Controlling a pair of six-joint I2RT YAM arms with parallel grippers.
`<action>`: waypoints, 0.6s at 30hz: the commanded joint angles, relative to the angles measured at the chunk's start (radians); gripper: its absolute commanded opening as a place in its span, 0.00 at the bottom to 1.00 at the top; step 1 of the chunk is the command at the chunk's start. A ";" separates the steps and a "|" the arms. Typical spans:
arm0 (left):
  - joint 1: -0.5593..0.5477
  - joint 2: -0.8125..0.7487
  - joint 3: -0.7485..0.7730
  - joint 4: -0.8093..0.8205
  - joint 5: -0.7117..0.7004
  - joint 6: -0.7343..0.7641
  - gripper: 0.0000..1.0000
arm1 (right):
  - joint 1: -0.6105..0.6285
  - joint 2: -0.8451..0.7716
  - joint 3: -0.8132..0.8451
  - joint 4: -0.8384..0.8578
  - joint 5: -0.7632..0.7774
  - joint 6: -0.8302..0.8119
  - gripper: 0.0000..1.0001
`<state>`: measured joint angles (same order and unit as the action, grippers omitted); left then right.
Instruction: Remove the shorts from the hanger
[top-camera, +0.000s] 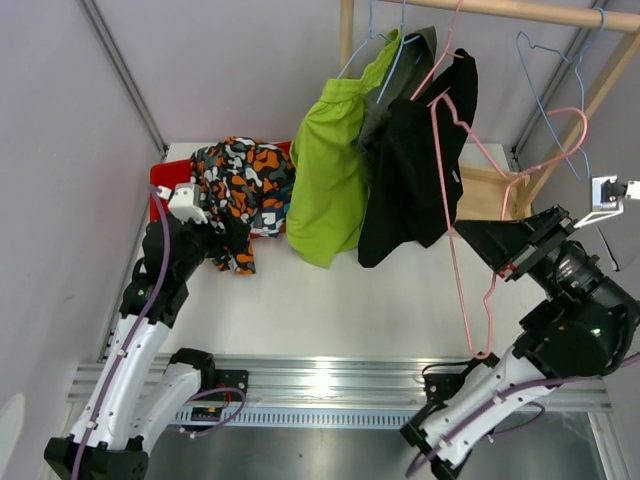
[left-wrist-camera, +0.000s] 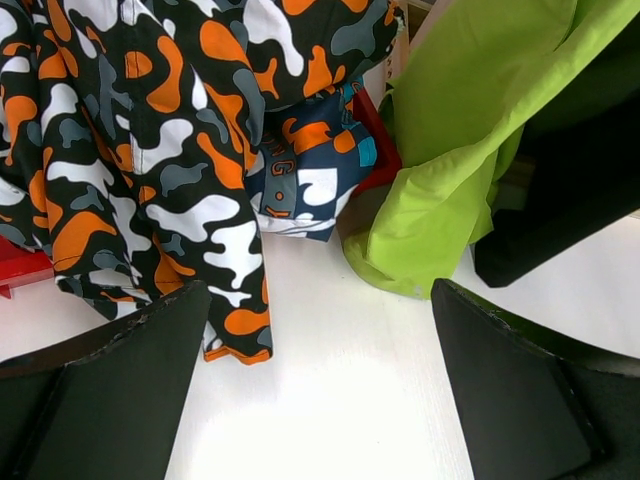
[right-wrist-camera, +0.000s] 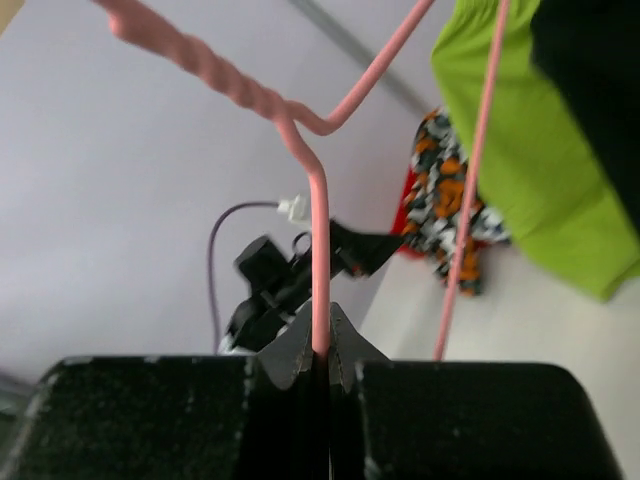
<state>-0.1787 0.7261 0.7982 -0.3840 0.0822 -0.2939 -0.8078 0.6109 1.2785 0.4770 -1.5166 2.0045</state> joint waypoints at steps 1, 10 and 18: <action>-0.016 0.001 0.004 0.007 -0.002 0.024 0.99 | -0.152 0.007 0.151 0.162 -0.142 0.335 0.00; -0.088 0.018 0.012 0.010 -0.027 0.032 0.99 | -0.217 0.008 0.328 -0.211 -0.140 0.093 0.00; -0.120 0.033 0.022 0.005 -0.039 0.036 0.99 | 0.214 -0.167 0.101 -0.451 -0.142 0.186 0.00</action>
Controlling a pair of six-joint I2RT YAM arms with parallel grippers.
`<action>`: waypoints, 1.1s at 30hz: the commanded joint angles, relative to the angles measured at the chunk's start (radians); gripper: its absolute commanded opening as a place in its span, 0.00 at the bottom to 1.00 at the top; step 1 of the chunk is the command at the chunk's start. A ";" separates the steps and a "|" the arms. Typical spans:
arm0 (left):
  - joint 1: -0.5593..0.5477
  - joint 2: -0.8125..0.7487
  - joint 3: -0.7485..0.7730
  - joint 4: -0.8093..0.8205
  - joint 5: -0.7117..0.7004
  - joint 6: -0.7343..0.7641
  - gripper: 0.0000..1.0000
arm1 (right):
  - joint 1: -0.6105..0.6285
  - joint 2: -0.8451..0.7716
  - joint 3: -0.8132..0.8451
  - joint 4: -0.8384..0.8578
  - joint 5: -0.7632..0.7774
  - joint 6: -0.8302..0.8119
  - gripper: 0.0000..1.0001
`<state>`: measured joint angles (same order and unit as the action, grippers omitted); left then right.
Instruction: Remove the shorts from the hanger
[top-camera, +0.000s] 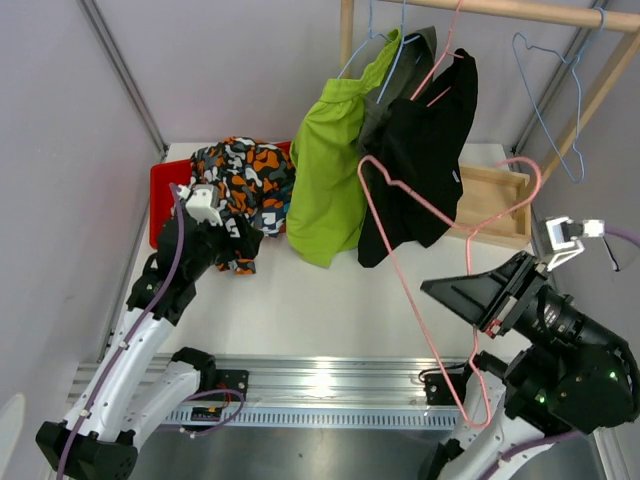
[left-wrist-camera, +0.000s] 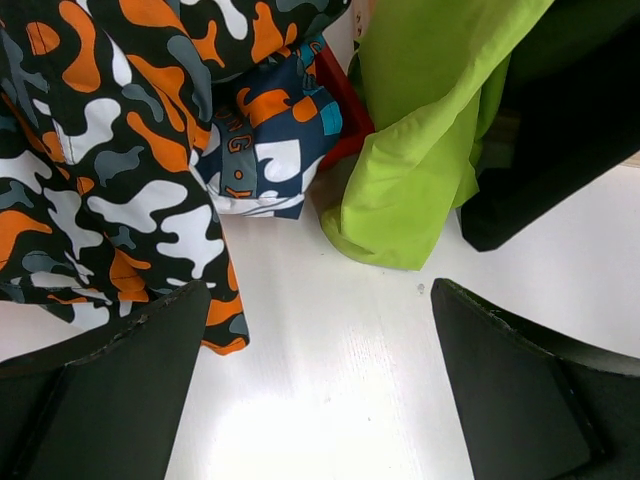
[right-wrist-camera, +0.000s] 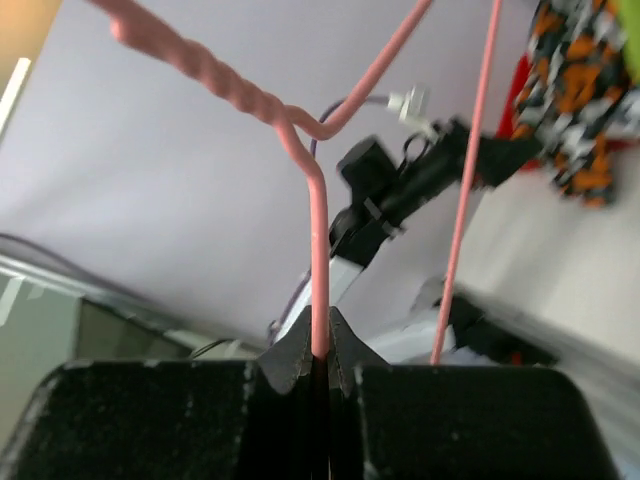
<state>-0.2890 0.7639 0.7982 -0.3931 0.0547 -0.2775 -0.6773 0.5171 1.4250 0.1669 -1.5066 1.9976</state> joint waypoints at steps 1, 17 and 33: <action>-0.012 -0.005 0.021 0.013 -0.012 0.018 0.99 | 0.125 -0.110 -0.069 -0.165 -0.153 0.220 0.00; -0.021 -0.031 0.019 0.017 0.013 0.011 0.99 | 0.257 -0.436 0.017 -0.456 -0.155 0.725 0.00; -0.045 -0.028 0.018 0.026 0.034 0.006 0.99 | 0.015 0.373 1.169 -0.207 0.024 0.028 0.00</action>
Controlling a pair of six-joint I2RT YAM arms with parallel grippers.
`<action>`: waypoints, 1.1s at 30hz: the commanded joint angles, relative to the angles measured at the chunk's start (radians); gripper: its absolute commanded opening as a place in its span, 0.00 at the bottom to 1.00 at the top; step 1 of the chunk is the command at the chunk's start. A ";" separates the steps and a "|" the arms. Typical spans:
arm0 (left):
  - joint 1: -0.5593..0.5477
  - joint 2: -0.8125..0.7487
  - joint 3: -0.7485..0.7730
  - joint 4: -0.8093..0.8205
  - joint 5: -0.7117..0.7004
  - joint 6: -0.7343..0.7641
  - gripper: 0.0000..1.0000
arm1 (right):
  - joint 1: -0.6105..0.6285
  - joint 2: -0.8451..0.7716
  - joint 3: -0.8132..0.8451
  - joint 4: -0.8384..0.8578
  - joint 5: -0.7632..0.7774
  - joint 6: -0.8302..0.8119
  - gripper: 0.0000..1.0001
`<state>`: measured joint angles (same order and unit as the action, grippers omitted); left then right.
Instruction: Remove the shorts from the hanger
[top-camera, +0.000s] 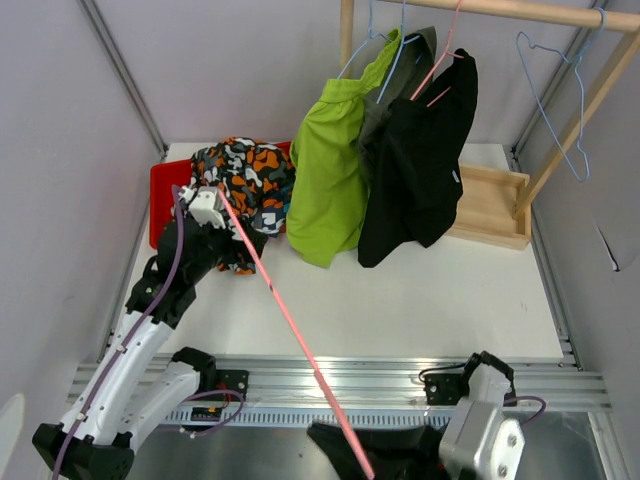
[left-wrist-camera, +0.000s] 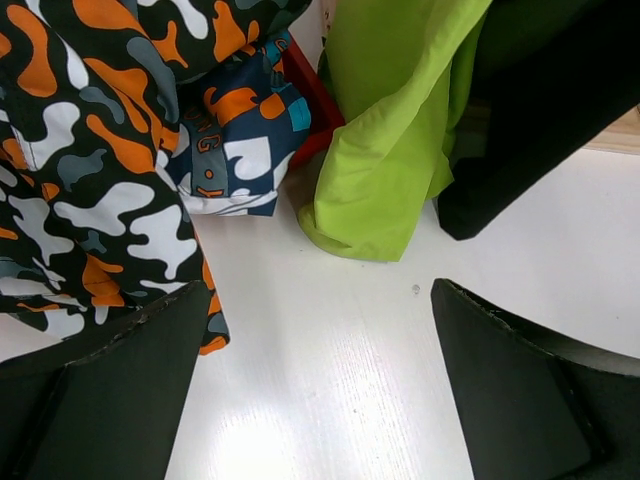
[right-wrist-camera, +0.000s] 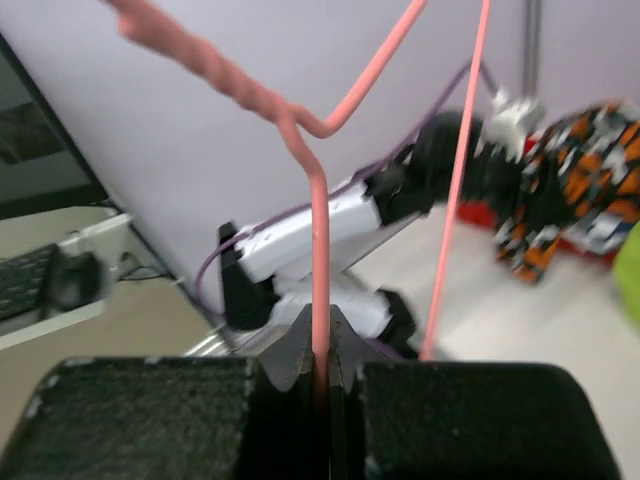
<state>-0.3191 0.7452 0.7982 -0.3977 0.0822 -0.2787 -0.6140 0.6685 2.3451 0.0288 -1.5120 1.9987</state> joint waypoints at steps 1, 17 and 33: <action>-0.017 -0.009 0.015 0.033 0.004 0.006 0.99 | -0.058 0.227 0.332 -0.438 0.103 -0.340 0.00; -0.100 0.034 0.032 -0.004 -0.162 0.049 0.99 | -0.160 0.155 -0.460 -0.578 0.844 -1.207 0.00; -0.101 0.023 0.019 -0.003 -0.202 0.021 0.99 | 0.608 0.415 -0.673 -0.996 1.548 -1.809 0.00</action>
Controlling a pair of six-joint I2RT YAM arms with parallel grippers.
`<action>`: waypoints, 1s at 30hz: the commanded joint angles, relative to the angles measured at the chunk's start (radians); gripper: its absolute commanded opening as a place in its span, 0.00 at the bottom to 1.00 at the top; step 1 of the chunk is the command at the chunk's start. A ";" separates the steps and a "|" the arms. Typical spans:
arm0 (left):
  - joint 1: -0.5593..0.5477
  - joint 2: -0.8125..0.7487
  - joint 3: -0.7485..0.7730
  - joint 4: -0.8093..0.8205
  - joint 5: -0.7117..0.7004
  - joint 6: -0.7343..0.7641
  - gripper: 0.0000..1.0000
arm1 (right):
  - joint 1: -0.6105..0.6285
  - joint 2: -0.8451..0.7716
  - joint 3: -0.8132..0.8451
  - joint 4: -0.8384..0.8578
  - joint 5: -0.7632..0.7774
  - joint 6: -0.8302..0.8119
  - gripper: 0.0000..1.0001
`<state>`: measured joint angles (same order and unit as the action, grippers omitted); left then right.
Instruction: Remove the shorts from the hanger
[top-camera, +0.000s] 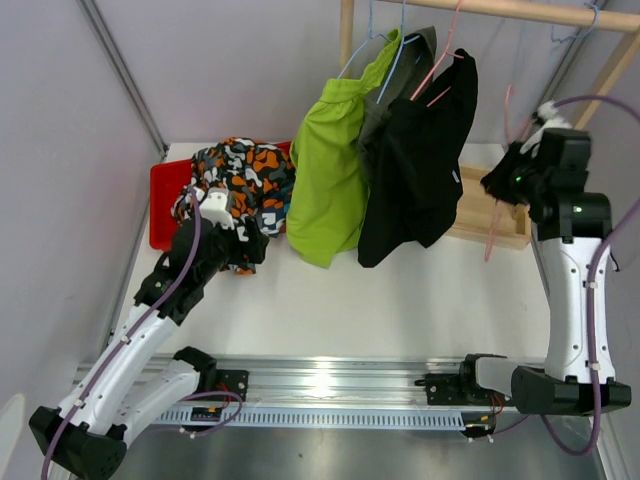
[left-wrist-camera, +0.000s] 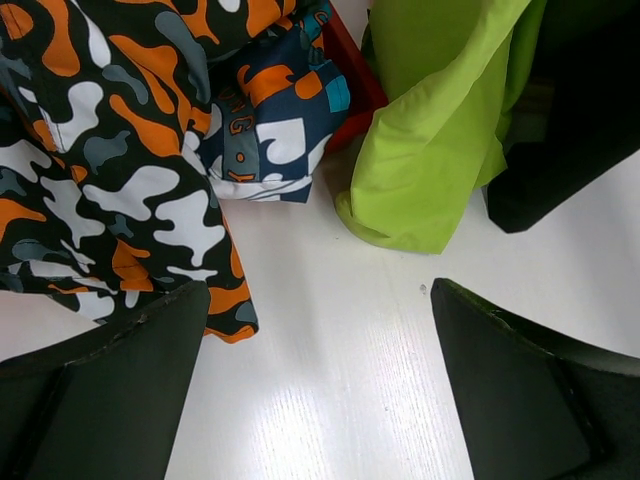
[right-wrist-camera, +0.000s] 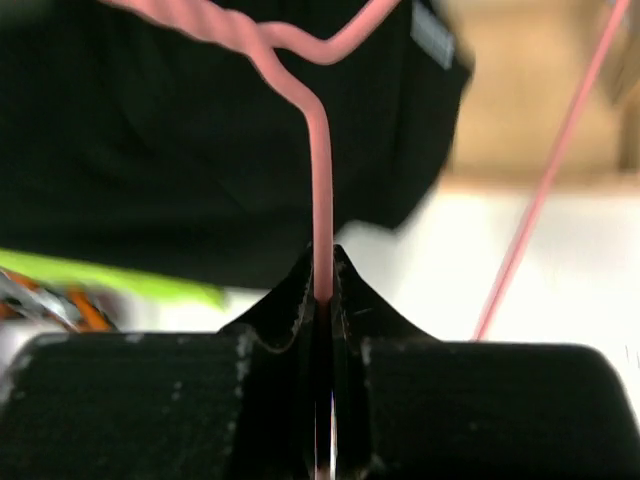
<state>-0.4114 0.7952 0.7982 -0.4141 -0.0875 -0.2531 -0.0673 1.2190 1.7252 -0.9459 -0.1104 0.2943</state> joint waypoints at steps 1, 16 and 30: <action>-0.007 -0.030 0.018 0.017 -0.034 -0.009 0.99 | 0.064 -0.141 -0.056 -0.018 0.132 -0.106 0.00; -0.007 -0.047 0.019 0.009 -0.011 -0.009 0.99 | 0.119 -0.050 0.140 0.042 0.170 -0.055 0.00; -0.007 -0.067 0.016 0.003 -0.003 -0.009 0.99 | -0.110 0.120 0.269 0.265 0.082 -0.009 0.00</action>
<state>-0.4122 0.7410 0.7982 -0.4221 -0.1017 -0.2611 -0.1242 1.3121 1.9442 -0.7853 0.0242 0.2565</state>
